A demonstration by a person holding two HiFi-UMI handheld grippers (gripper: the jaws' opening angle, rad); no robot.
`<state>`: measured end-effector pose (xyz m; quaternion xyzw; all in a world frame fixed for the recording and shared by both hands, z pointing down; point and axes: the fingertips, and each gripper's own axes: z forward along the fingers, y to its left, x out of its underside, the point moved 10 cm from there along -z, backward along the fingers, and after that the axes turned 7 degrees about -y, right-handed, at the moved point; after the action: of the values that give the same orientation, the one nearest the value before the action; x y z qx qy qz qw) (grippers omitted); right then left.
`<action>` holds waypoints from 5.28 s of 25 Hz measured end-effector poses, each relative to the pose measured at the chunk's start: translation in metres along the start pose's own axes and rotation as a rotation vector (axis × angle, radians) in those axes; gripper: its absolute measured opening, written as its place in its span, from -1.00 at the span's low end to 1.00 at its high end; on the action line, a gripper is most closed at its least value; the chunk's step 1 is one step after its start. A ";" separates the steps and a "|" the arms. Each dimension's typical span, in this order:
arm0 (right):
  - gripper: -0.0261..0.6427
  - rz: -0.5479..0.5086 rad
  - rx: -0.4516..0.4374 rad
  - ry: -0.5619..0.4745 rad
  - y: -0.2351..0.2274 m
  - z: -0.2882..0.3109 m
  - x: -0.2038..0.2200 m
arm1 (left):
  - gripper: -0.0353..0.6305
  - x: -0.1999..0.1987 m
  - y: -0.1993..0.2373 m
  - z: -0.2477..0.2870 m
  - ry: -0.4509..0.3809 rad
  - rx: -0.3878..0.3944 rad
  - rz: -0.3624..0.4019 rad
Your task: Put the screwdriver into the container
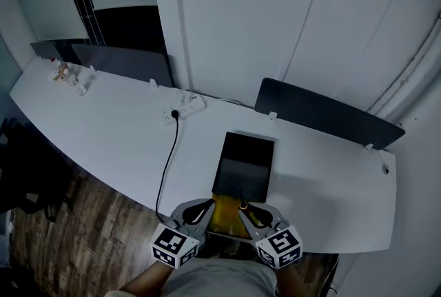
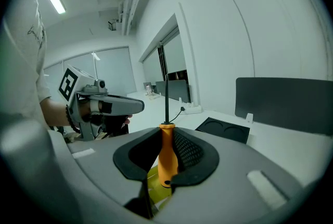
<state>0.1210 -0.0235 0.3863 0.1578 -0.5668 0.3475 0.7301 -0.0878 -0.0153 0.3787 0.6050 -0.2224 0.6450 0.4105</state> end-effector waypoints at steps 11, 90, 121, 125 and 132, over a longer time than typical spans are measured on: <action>-0.67 0.006 0.027 0.047 0.004 0.009 0.005 | -0.89 0.003 0.015 0.006 0.027 0.041 -0.004; -0.67 -0.142 -0.021 0.674 -0.023 0.092 0.139 | -0.89 0.082 0.062 0.022 0.167 0.031 -0.079; -0.65 -0.227 -0.001 0.840 -0.019 0.118 0.148 | -0.89 0.094 0.073 0.013 0.191 0.019 -0.103; -0.65 -0.236 0.001 0.848 -0.019 0.119 0.148 | -0.89 0.095 0.074 0.013 0.195 0.022 -0.106; -0.64 -0.251 0.008 0.850 -0.017 0.119 0.148 | -0.89 0.093 0.073 0.013 0.194 0.036 -0.104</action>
<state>0.0642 -0.0609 0.5638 0.0714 -0.1915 0.2924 0.9342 -0.1321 -0.0422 0.4861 0.5577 -0.1381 0.6825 0.4519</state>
